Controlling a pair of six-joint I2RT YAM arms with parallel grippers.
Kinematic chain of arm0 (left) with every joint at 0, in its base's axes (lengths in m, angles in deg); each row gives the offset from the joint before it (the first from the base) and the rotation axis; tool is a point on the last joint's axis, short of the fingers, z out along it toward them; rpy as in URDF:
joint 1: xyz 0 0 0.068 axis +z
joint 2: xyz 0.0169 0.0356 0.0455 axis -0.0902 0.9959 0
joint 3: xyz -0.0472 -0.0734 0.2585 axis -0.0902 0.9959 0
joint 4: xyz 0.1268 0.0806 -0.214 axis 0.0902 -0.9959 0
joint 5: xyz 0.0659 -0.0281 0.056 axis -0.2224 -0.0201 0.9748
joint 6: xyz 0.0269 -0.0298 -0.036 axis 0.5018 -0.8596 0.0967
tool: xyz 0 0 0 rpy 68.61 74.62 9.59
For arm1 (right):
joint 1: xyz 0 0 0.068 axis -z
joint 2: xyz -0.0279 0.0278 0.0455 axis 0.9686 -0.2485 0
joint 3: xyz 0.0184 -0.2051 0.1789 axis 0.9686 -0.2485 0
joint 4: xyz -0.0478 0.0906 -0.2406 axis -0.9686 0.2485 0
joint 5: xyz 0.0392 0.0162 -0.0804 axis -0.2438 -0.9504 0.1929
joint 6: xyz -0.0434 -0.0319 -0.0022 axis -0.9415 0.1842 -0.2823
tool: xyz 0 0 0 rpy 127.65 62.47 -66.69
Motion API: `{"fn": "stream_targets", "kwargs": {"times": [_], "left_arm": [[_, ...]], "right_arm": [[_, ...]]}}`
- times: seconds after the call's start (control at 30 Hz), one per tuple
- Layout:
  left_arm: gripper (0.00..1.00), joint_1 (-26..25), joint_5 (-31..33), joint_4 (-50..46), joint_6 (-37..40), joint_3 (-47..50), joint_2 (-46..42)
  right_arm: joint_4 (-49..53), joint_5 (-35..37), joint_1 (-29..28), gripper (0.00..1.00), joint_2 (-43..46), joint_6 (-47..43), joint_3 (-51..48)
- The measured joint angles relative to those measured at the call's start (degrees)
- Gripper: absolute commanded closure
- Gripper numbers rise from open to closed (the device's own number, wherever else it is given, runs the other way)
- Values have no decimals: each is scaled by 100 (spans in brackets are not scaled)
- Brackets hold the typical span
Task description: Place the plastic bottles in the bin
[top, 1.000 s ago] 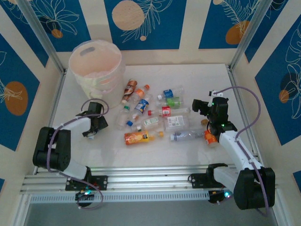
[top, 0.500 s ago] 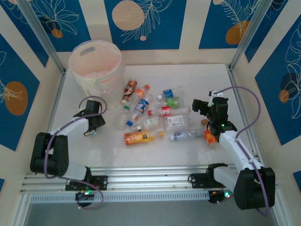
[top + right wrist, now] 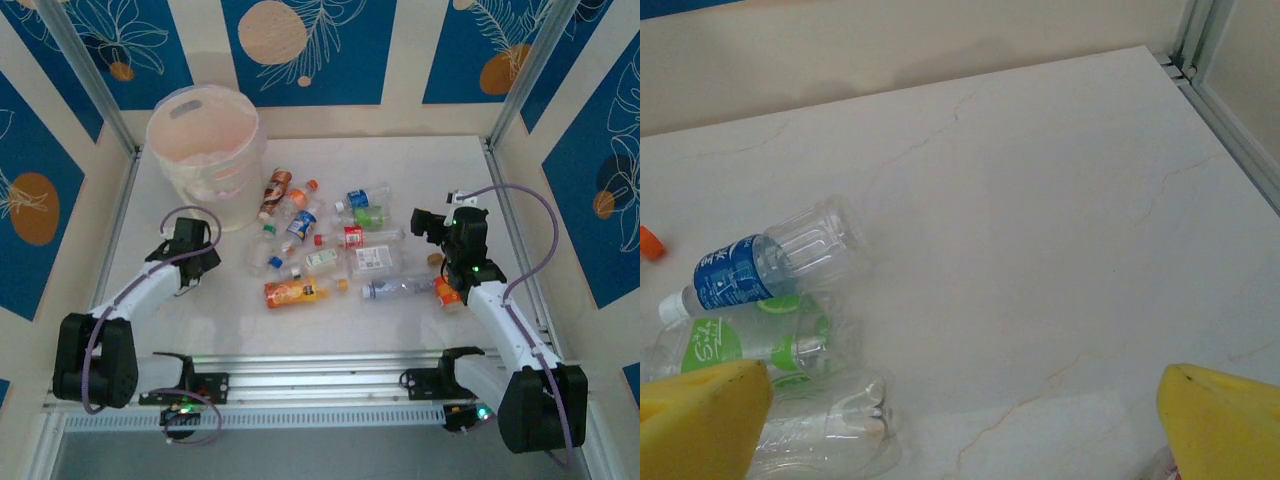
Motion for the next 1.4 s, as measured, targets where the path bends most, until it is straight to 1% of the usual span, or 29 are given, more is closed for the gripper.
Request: {"fn": "stream_targets", "kwargs": {"times": [0.03, 0.17, 0.27, 0.47, 0.67, 1.0, 1.23, 1.4], "left_arm": [[51, 0, 72, -219, -9, 2, -184], [52, 4, 417, -844, -22, -101, -1528], [51, 4, 610, -1064, -13, -313, -1937], [52, 4, 763, -1484, 138, -625, -1985], [52, 4, 769, -1628, 289, -911, -2155], [52, 4, 758, -1878, 588, -1652, -2321], [52, 4, 723, -1878, 979, -2592, -2271], [52, 4, 623, -1827, 1279, -3495, -1829]], "right_arm": [[0, -2, 0, 1, 2, 0, 0], [44, -2, -9, 1, 22, 0, 0], [87, -2, -22, 1, 59, 0, 0], [103, -2, -37, 1, 114, 0, 0], [129, -2, -52, 1, 116, 0, 9], [131, -2, -52, 1, 151, 0, 11], [267, -2, -52, 1, 151, 0, 164], [313, -2, -52, 1, 151, 2, 247]]}}
